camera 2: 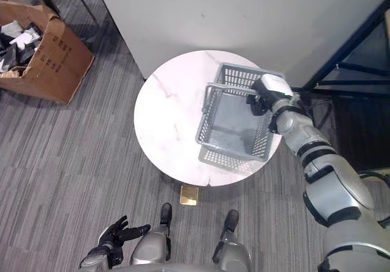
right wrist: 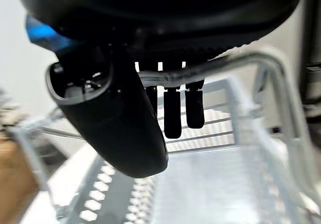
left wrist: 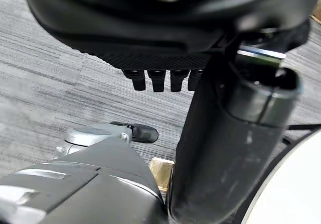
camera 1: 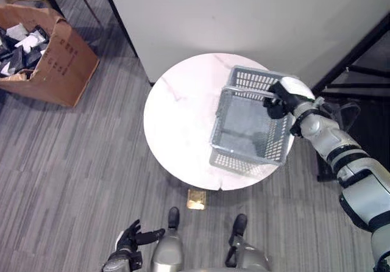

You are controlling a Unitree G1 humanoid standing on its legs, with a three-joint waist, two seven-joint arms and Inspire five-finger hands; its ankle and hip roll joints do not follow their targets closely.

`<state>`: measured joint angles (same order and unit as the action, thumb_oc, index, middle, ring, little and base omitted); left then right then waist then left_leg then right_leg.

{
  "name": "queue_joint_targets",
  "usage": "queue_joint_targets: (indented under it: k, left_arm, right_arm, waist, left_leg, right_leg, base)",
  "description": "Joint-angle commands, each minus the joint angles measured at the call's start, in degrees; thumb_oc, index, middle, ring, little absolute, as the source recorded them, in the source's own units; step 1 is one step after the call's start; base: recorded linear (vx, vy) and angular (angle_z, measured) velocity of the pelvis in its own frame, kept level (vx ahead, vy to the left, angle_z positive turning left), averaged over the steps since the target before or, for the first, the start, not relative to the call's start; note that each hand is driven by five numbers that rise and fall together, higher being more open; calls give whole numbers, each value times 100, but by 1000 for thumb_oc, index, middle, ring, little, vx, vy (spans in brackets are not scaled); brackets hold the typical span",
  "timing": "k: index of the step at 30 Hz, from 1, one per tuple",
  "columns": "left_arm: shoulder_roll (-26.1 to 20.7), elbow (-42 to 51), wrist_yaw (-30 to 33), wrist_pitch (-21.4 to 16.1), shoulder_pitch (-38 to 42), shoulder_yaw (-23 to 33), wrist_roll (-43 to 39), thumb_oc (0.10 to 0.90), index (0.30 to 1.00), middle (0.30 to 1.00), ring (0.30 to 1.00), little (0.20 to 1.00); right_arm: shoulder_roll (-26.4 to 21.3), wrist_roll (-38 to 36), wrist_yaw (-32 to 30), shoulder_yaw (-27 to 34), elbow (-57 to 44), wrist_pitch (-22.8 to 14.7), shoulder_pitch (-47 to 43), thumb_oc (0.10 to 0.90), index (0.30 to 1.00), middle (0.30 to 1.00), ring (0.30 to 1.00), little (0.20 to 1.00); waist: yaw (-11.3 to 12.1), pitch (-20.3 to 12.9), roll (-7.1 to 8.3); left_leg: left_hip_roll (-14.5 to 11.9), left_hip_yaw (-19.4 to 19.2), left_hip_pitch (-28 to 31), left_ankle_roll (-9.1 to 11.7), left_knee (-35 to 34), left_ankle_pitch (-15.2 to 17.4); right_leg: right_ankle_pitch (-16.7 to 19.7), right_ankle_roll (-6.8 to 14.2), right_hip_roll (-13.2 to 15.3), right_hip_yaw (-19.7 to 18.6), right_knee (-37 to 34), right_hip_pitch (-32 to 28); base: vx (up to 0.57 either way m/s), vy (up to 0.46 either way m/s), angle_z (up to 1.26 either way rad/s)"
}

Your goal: Get the vegetables into the basket

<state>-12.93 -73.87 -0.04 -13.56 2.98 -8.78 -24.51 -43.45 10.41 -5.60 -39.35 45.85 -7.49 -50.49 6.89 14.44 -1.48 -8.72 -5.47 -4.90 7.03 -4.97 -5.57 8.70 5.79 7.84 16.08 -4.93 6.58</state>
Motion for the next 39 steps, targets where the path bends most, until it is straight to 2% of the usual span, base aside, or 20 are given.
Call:
queue_joint_targets:
  k: [1, 2, 3, 8, 15, 17, 22, 27, 29, 32, 33, 35, 37, 38, 39]
  left_arm:
    - [-188, -309, 40, 95, -252, -325, 469, 900, 1000, 1000, 1000, 1000]
    - [-192, -309, 41, 95, -254, -332, 470, 900, 1000, 1000, 1000, 1000]
    - [-196, -348, 39, 135, -248, -230, 581, 900, 1000, 1000, 1000, 1000]
    - [-213, -410, 34, 186, -299, -22, 840, 900, 1000, 1000, 1000, 1000]
    - [-230, -428, -57, 201, -399, 50, 1161, 900, 1000, 1000, 1000, 1000]
    - [-250, -395, -75, 186, -426, 107, 1251, 900, 1000, 1000, 1000, 1000]
    - [-287, -349, -83, 170, -429, 145, 1398, 900, 1000, 1000, 1000, 1000]
    - [-361, -269, -81, 123, -334, 164, 1505, 900, 1000, 1000, 1000, 1000]
    - [-407, -238, -81, 100, -286, 197, 1525, 900, 1000, 1000, 1000, 1000]
    - [-492, -223, -77, 61, -161, 163, 1631, 900, 1000, 1000, 1000, 1000]
    - [-492, -223, -77, 61, -161, 163, 1631, 900, 1000, 1000, 1000, 1000]
    - [-644, -183, -99, 51, -137, 152, 1753, 900, 1000, 1000, 1000, 1000]
    - [-714, -165, -94, 87, -170, 240, 1724, 900, 1000, 1000, 1000, 1000]
    - [-714, -164, -94, 88, -171, 243, 1724, 900, 1000, 1000, 1000, 1000]
    - [-773, -97, -72, 97, -207, 351, 1654, 900, 1000, 1000, 1000, 1000]
  right_arm:
    - [-392, 90, -324, 152, -1024, -566, -378, 400, 300, 300, 300, 300]
    - [-399, 93, -319, 170, -1043, -558, -358, 400, 300, 300, 300, 300]
    - [-569, 145, -240, 326, -1558, -646, -77, 400, 300, 300, 300, 300]
    - [-911, 86, 0, 817, -2666, -824, 743, 400, 300, 300, 300, 300]
    - [-1382, 155, 219, 1182, -3387, -1009, 1439, 400, 300, 300, 300, 300]
    - [-1524, 181, 216, 1626, -3783, -1108, 1973, 400, 300, 300, 300, 300]
    - [-1642, 131, 305, 2057, -4073, -1189, 2607, 400, 300, 300, 300, 300]
    - [-1520, -144, 403, 2624, -3922, -1187, 3460, 400, 300, 300, 300, 300]
    - [-1520, -128, 405, 2805, -3950, -1191, 3740, 400, 300, 300, 300, 300]
    - [-1446, -53, 358, 2838, -3915, -1156, 3773, 400, 300, 300, 300, 300]
    - [-1446, -53, 358, 2837, -3915, -1156, 3772, 400, 300, 300, 300, 300]
    - [-1304, 1, 314, 2767, -3943, -1132, 3673, 400, 300, 300, 300, 300]
    - [-1267, -5, 325, 2686, -3975, -1145, 3589, 400, 300, 300, 300, 300]
    - [-1266, -5, 325, 2681, -3974, -1144, 3584, 400, 300, 300, 300, 300]
    - [-1244, 9, 350, 2491, -3983, -1154, 3402, 400, 300, 300, 300, 300]
  waist:
    - [-6, -228, 392]
    - [1, -226, 395]
    - [-57, -282, 416]
    - [-186, -427, 436]
    - [-293, -558, 428]
    - [-362, -605, 419]
    - [-441, -602, 441]
    - [-633, -489, 507]
    - [-744, -433, 531]
    - [-898, -342, 580]
    - [-896, -348, 582]
    - [-905, -346, 525]
    - [-800, -337, 467]
    - [-804, -331, 466]
    - [-674, -347, 422]
  left_leg:
    - [4, -155, 9, 96, -3, 5]
    - [4, -156, 15, 96, -3, 6]
    - [-14, -193, 99, 98, -3, 36]
    - [-30, -280, 296, 104, -3, 106]
    - [-66, -388, 466, 107, -3, 148]
    - [-62, -419, 562, 90, -3, 195]
    - [-15, -496, 686, 29, 88, 280]
    - [131, -626, 594, -128, 631, 629]
    - [225, -715, 607, -192, 653, 699]
    - [337, -1038, 603, -227, 498, 630]
    - [339, -1041, 598, -227, 496, 628]
    - [244, -1421, 568, -248, 280, 476]
    - [136, -1686, 563, -260, 273, 458]
    - [134, -1684, 569, -259, 275, 460]
    - [76, -1932, 604, -257, 318, 548]
  right_leg:
    - [-62, 464, 426, -376, 52, -380]
    - [-63, 464, 426, -377, 51, -385]
    - [-77, 467, 423, -378, 47, -454]
    - [-119, 477, 419, -385, 33, -598]
    - [-137, 488, 401, -429, 29, -699]
    - [-169, 499, 405, -428, 36, -762]
    - [-232, 513, 455, -485, 153, -818]
    - [-271, 625, 702, -686, 777, -578]
    - [-8, 732, 821, -795, 897, -465]
    - [972, 921, 962, -1062, 712, -77]
    - [974, 921, 963, -1065, 713, -68]
    - [905, 909, 960, -814, 553, 55]
    - [578, 839, 1021, -242, 738, -37]
    - [570, 838, 1021, -241, 746, -42]
    - [174, 835, 1116, 274, 1168, -271]
  base:
    - [30, -7, -3]
    - [41, -15, -2]
    - [32, -13, -4]
    - [27, -5, -5]
    - [10, -4, -11]
    - [30, 10, -9]
    - [20, 44, -5]
    - [-35, 132, -11]
    - [-55, 166, -17]
    - [-135, 112, -35]
    - [-213, 87, -64]
    - [-210, 106, -50]
    - [-135, 86, -108]
    - [-138, 128, -144]
    - [-125, 115, -96]
